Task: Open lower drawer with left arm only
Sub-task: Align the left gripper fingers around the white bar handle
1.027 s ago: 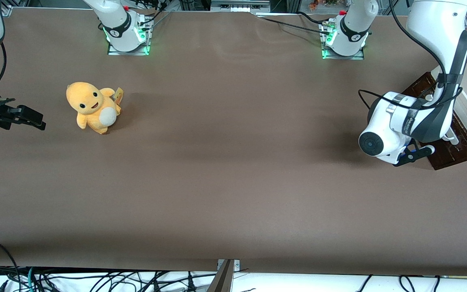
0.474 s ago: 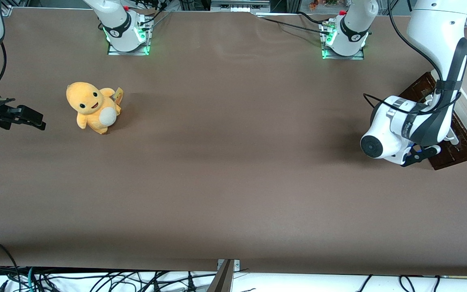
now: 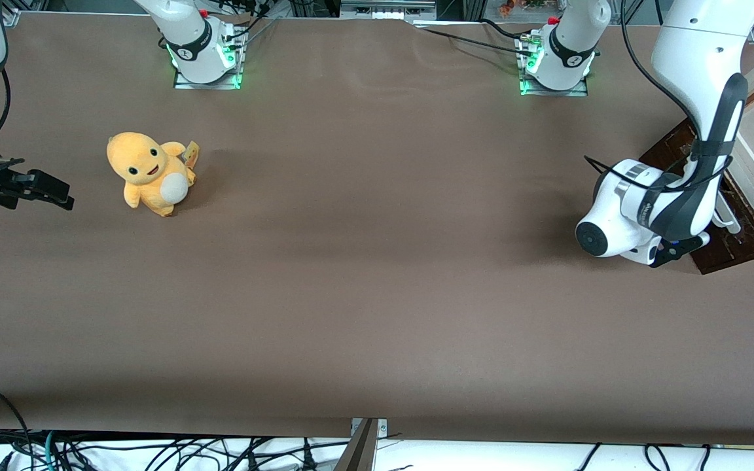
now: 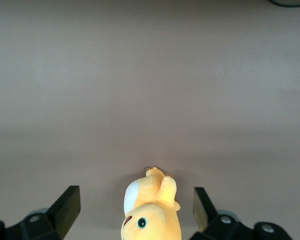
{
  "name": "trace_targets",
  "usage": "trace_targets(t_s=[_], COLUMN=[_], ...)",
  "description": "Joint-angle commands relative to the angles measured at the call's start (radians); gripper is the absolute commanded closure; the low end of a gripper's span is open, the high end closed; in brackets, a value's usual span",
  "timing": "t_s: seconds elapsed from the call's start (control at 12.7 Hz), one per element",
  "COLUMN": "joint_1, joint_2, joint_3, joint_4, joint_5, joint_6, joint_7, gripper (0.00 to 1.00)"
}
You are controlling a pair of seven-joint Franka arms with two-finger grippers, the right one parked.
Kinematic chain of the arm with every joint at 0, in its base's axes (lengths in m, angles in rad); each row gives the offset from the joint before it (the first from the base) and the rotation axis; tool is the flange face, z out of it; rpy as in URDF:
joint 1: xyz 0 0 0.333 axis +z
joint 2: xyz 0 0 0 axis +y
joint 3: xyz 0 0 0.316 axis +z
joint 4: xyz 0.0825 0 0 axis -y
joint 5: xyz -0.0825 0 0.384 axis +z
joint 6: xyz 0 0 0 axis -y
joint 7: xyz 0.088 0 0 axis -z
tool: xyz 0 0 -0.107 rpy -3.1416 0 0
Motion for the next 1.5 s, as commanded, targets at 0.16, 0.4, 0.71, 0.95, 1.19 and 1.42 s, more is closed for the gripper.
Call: trace_targets(t_s=[0.16, 0.4, 0.71, 0.95, 1.19, 1.42], joint_1=[-0.006, 0.0, 0.006, 0.008, 0.009, 0.009], joint_2=[0.044, 0.064, 0.075, 0.084, 0.09, 0.09], joint_3=[0.0, 0.002, 0.023, 0.031, 0.043, 0.057], joint_4=[-0.004, -0.009, -0.02, -0.02, -0.024, -0.03], joint_5=[0.082, 0.106, 0.139, 0.139, 0.155, 0.16], joint_6=[-0.031, -0.06, -0.06, -0.059, -0.06, -0.06], joint_7=[-0.075, -0.078, -0.078, -0.078, -0.079, -0.078], gripper=[0.0, 0.0, 0.0, 0.0, 0.02, 0.07])
